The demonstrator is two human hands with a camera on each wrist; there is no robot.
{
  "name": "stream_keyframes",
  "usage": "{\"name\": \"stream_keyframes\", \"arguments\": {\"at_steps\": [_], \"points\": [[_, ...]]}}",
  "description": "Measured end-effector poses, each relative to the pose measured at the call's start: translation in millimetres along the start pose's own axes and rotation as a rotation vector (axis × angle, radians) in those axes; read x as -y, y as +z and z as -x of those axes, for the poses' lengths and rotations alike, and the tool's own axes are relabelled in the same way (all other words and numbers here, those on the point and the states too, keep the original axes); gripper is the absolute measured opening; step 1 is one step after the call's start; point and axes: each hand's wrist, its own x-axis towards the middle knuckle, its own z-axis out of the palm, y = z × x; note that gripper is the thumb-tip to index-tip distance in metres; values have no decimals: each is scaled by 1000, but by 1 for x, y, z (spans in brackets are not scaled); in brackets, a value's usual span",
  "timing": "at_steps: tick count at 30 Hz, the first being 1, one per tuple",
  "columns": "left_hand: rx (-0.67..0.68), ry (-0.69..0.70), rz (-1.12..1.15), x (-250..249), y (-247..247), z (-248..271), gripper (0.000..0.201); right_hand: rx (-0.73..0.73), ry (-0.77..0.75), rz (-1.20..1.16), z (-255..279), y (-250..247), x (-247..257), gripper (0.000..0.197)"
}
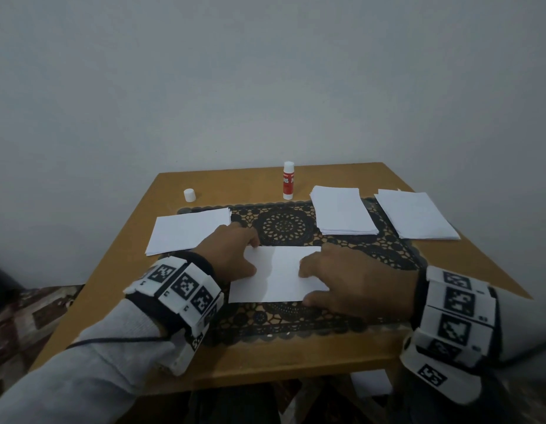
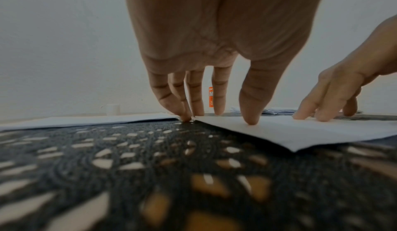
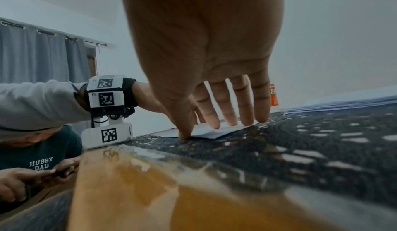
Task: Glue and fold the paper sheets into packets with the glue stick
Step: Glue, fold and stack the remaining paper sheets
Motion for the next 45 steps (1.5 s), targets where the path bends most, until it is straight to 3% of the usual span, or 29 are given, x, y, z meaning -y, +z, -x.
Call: {"name": "stream_keyframes", "arguments": {"at_steps": [5, 15, 20, 25, 30, 35, 41, 45], "points": [[21, -52, -13, -2, 1, 1, 53, -27, 54, 42, -5, 5, -3, 61], [-149, -135, 73, 0, -2, 1, 18, -155, 178, -129, -8, 1, -13, 54], [-218, -175, 139, -1, -4, 1, 16, -231, 277, -239, -15, 0, -23, 36], [-340, -149, 259, 0, -5, 1, 10, -275, 333, -383, -22, 3, -31, 38], [-434, -31, 384, 0, -11, 5, 14, -330, 281, -585, -27, 1, -34, 32], [-526, -33, 650, 21, -26, 14, 19, -333, 243, -907, -32, -5, -31, 22], [-574, -77, 784, 54, -46, 17, 17, -174, 126, -1177, -42, -19, -10, 23], [-643, -141, 868, 72, -55, 16, 18, -115, 99, -1218, -64, -24, 7, 22]]}}
